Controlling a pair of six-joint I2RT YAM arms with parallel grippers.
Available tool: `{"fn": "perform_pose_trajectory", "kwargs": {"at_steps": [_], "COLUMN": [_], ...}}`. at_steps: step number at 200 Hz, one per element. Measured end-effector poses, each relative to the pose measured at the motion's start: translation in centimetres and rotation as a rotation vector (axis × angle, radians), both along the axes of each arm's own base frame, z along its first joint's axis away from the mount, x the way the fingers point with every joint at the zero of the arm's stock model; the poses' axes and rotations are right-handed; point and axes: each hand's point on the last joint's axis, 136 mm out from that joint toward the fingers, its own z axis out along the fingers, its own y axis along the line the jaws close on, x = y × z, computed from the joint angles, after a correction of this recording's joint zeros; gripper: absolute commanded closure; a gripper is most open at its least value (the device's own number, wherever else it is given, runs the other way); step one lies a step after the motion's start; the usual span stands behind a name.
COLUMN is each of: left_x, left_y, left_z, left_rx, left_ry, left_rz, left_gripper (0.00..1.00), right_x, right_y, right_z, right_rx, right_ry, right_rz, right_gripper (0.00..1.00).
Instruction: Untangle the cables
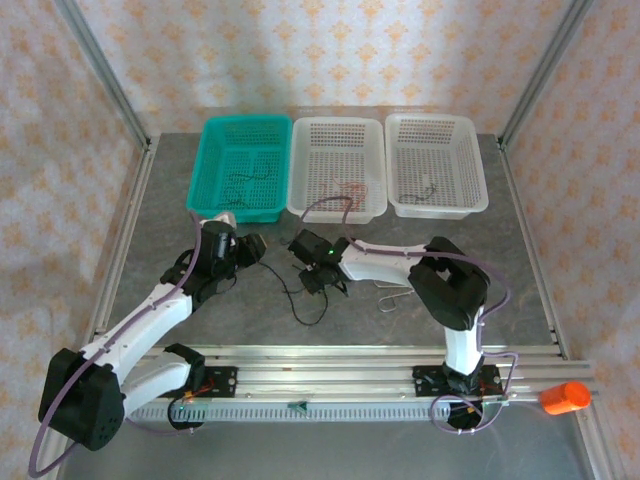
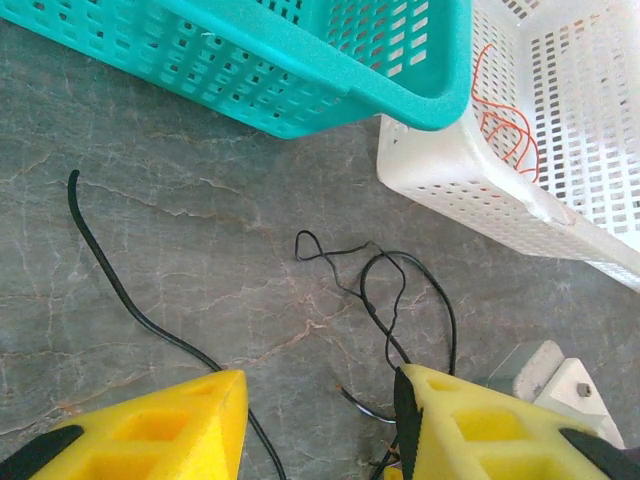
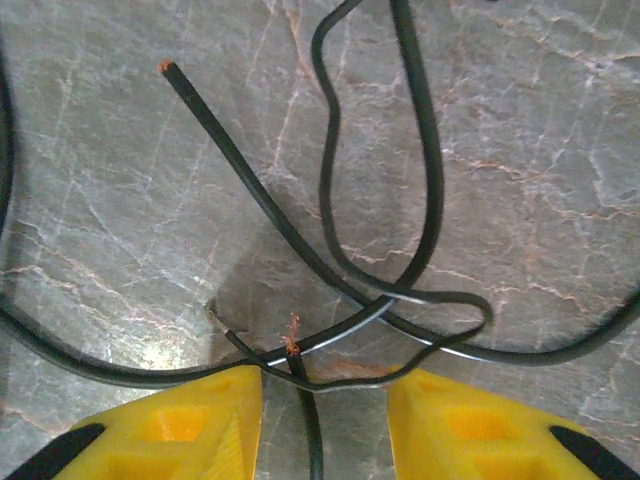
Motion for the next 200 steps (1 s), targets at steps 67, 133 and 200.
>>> {"fn": "perform_pose_trajectory", "kwargs": {"at_steps": [67, 133, 200], "left_x": [0.1, 0.5, 0.6], "left_y": [0.0, -0.7, -4.3], "left_z": [-0.5, -1.1, -2.1], "left_rx": [0.003, -0.006, -0.004], "left_ry": [0.016, 0.027, 0.031], "left_rz": [0.002, -0.026, -0.15], "left_gripper": [0.54, 0.48, 0.42], "right_x": [-0.3, 0.0, 0.4], "right_y": [0.3, 0.6, 1.4], "right_z": [-0.1, 6.1, 14.7], "right_rx": [-0.015, 0.09, 0.264], "right_ry": [-0.014, -0.097, -0.227], "right_rz": [0.016, 0.011, 0.036], "right_gripper": [0.84, 0.95, 1.0]}}
